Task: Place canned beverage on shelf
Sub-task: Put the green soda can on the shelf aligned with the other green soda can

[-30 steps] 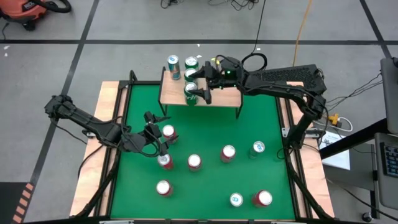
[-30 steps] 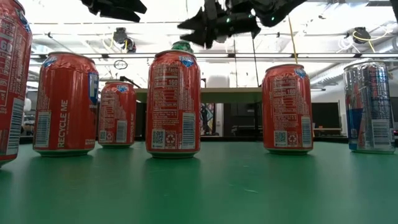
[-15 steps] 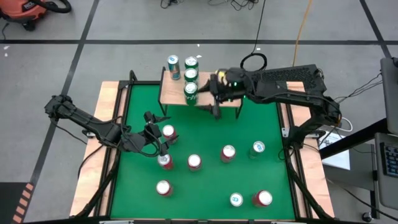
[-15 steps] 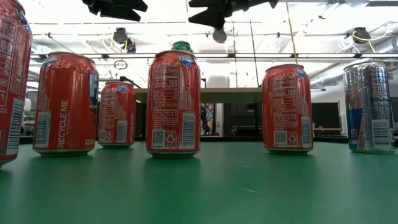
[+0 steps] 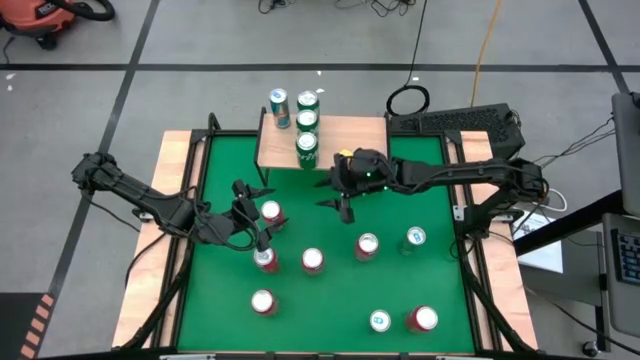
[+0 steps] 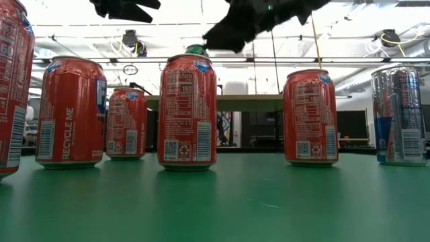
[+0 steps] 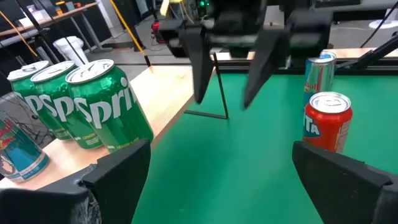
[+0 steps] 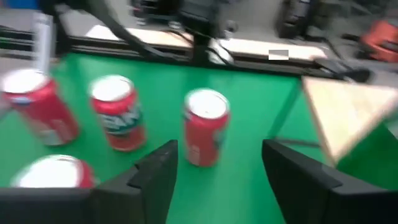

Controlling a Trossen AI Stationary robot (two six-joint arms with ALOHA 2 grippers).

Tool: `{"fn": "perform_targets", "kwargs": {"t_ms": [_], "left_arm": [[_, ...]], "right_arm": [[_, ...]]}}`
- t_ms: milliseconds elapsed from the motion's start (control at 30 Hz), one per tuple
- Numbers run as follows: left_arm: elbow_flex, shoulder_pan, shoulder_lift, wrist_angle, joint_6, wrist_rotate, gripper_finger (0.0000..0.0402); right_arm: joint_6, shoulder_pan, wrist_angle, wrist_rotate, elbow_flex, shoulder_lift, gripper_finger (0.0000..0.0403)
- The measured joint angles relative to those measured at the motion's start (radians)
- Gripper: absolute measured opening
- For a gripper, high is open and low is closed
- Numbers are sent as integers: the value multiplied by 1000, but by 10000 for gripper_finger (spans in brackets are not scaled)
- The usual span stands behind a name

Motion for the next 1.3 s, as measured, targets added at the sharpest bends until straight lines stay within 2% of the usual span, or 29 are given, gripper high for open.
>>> {"fn": "perform_targets", "kwargs": {"t_ms": [133, 367, 567, 767, 1300], "left_arm": [[0, 0, 0, 3, -9, 0, 384], [-1, 0, 6, 1, -26, 2, 384], [-1, 0, 12, -1, -26, 3, 384], [-1, 0, 11, -2, -19, 7, 384], [-1, 0, 11, 2, 2, 7, 384]], "right_arm": [[7, -24, 36, 101, -24, -2, 177], [22, -81, 98, 95, -26, 24, 92], [20, -102, 161, 70, -26, 89, 45], [19, -125, 236, 70, -26, 121, 29], [-4, -159, 311, 70, -26, 152, 29]]}}
